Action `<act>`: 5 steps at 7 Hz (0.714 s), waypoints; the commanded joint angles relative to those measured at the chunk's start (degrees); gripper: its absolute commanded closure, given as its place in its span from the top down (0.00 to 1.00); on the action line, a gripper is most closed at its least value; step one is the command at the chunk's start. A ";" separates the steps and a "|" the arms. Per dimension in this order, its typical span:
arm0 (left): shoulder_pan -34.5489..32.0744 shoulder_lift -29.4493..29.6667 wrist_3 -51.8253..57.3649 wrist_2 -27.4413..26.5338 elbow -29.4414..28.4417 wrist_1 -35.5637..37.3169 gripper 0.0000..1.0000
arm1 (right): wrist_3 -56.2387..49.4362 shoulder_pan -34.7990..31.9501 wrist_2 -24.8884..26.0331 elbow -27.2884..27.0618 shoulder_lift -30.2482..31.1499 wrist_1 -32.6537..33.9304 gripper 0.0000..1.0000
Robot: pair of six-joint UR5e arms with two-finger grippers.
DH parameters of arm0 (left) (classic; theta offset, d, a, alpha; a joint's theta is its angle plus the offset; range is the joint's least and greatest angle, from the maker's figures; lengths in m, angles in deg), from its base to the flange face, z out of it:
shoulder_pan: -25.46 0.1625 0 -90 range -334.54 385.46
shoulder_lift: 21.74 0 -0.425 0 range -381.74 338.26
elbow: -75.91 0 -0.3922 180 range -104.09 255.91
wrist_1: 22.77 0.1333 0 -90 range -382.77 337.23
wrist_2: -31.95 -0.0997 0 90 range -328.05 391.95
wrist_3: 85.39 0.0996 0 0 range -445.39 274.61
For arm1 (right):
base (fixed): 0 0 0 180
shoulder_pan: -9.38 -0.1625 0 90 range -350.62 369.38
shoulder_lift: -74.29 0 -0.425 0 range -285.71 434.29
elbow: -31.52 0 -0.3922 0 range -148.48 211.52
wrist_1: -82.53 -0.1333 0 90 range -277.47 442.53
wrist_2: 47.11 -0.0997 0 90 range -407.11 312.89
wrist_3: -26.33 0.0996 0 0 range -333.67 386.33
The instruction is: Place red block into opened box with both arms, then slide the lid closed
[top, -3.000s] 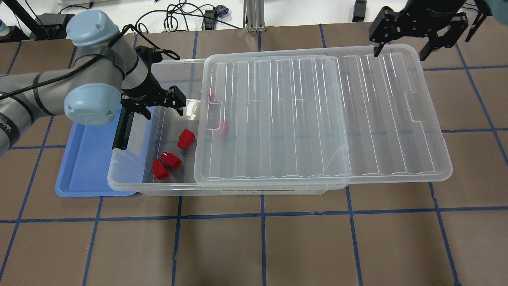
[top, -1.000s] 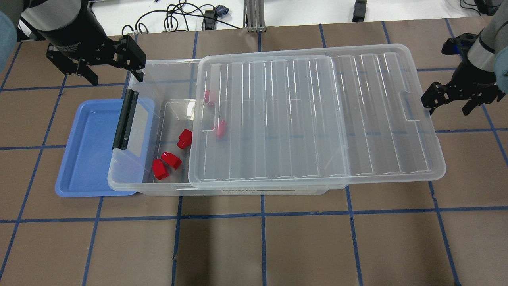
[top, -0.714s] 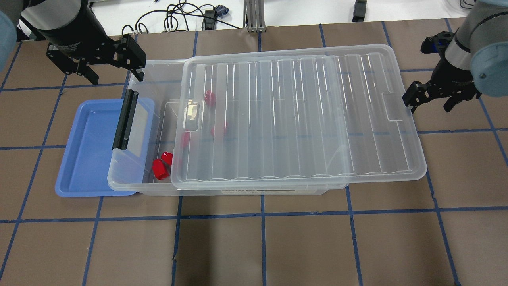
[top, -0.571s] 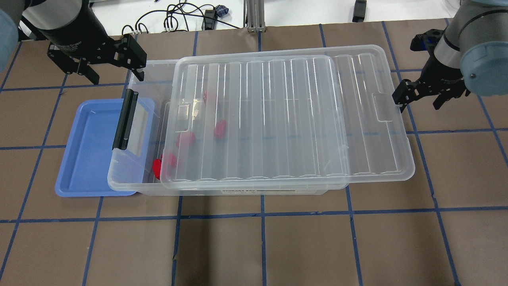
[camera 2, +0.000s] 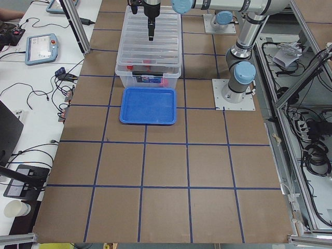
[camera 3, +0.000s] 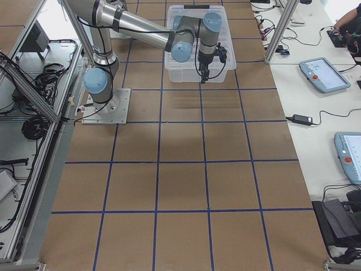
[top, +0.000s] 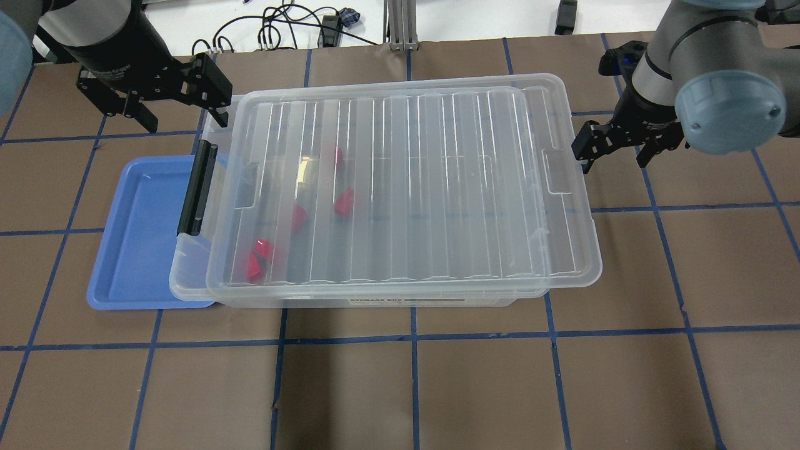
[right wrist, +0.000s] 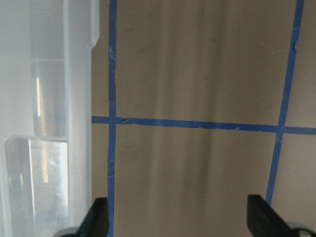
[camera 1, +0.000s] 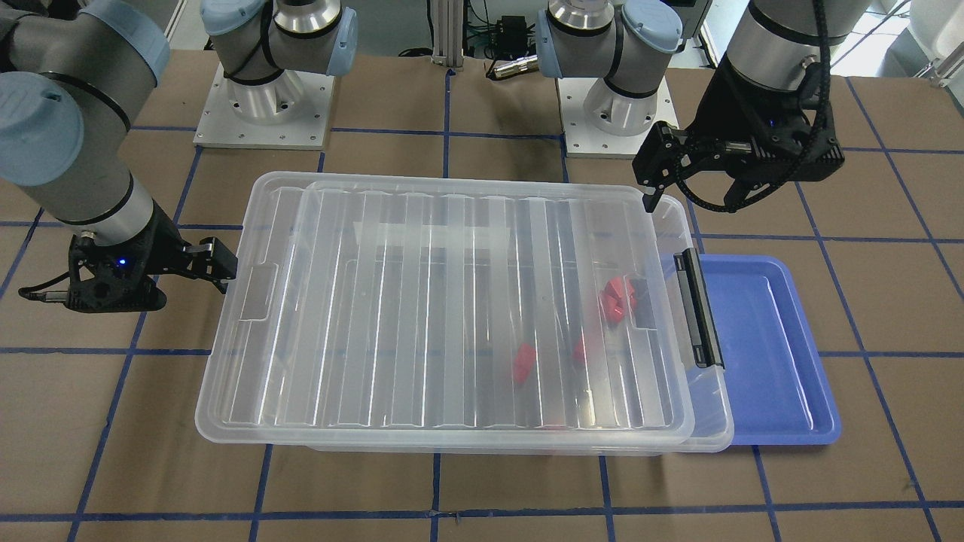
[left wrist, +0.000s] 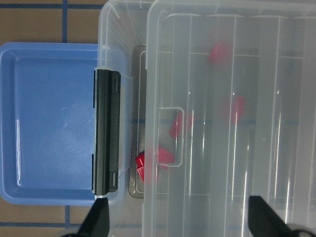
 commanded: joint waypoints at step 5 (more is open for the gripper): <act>0.05 0.10 0.09 -0.26 -0.01 0.00 1.00 | 3.02 -2.89 -1.63 12.28 6.03 -13.02 1.00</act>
